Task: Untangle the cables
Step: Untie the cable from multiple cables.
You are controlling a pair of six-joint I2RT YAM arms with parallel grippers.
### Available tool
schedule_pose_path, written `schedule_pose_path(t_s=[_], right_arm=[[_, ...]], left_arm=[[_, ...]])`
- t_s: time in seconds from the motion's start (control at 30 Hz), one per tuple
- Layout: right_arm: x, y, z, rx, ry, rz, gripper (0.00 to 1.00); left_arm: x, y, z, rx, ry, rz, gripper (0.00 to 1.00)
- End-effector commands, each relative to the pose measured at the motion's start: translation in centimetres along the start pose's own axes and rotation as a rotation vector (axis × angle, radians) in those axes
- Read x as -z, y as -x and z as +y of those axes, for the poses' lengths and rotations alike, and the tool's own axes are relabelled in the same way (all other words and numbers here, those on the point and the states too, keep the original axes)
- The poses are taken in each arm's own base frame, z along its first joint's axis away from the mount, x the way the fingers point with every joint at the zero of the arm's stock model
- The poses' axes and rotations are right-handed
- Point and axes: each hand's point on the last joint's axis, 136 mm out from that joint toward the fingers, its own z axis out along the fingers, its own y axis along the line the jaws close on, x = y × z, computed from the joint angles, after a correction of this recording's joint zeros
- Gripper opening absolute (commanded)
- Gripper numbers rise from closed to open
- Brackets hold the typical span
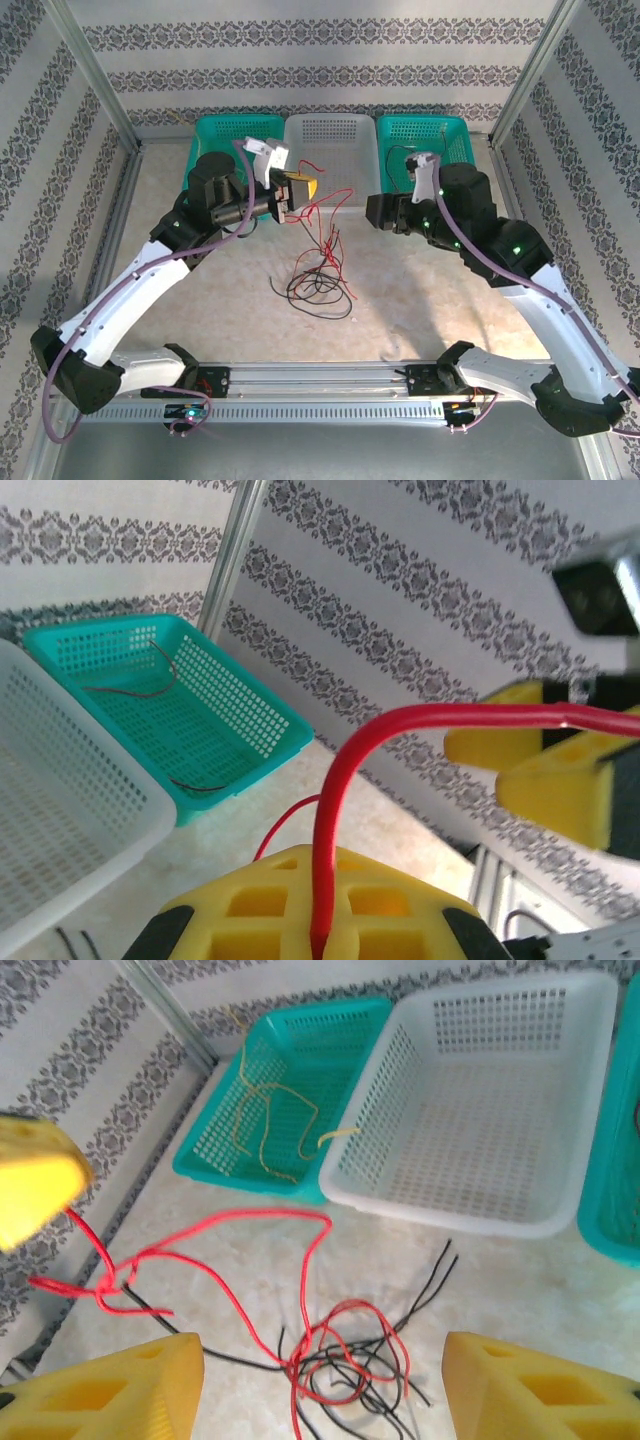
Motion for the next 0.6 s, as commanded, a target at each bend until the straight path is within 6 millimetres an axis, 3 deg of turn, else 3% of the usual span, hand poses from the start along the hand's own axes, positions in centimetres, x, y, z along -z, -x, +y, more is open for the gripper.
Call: schedule_pose_path(t_s=[0.0, 0.23, 0.47, 0.57], right_arm=[[-2.3, -1.9, 1.1, 0.007, 0.068, 0.078, 0.65], [-6.4, -2.9, 0.1, -0.050, 0.081, 0.101, 0.67], [-9.9, -3.4, 2.0, -0.117, 0.200, 0.116, 0.67], [-11.6, -4.9, 2.6, -0.119, 0.207, 0.154, 0.67]], left_arm=[[0.7, 2.4, -2.3, 0.088, -0.153, -0.073, 0.00], [1.9, 4.2, -2.4, 0.163, -0.230, -0.145, 0.00], [1.9, 4.6, -2.7, 0.184, -0.263, -0.137, 0.00], [2.1, 4.8, -2.6, 0.193, -0.269, -0.149, 0.00]])
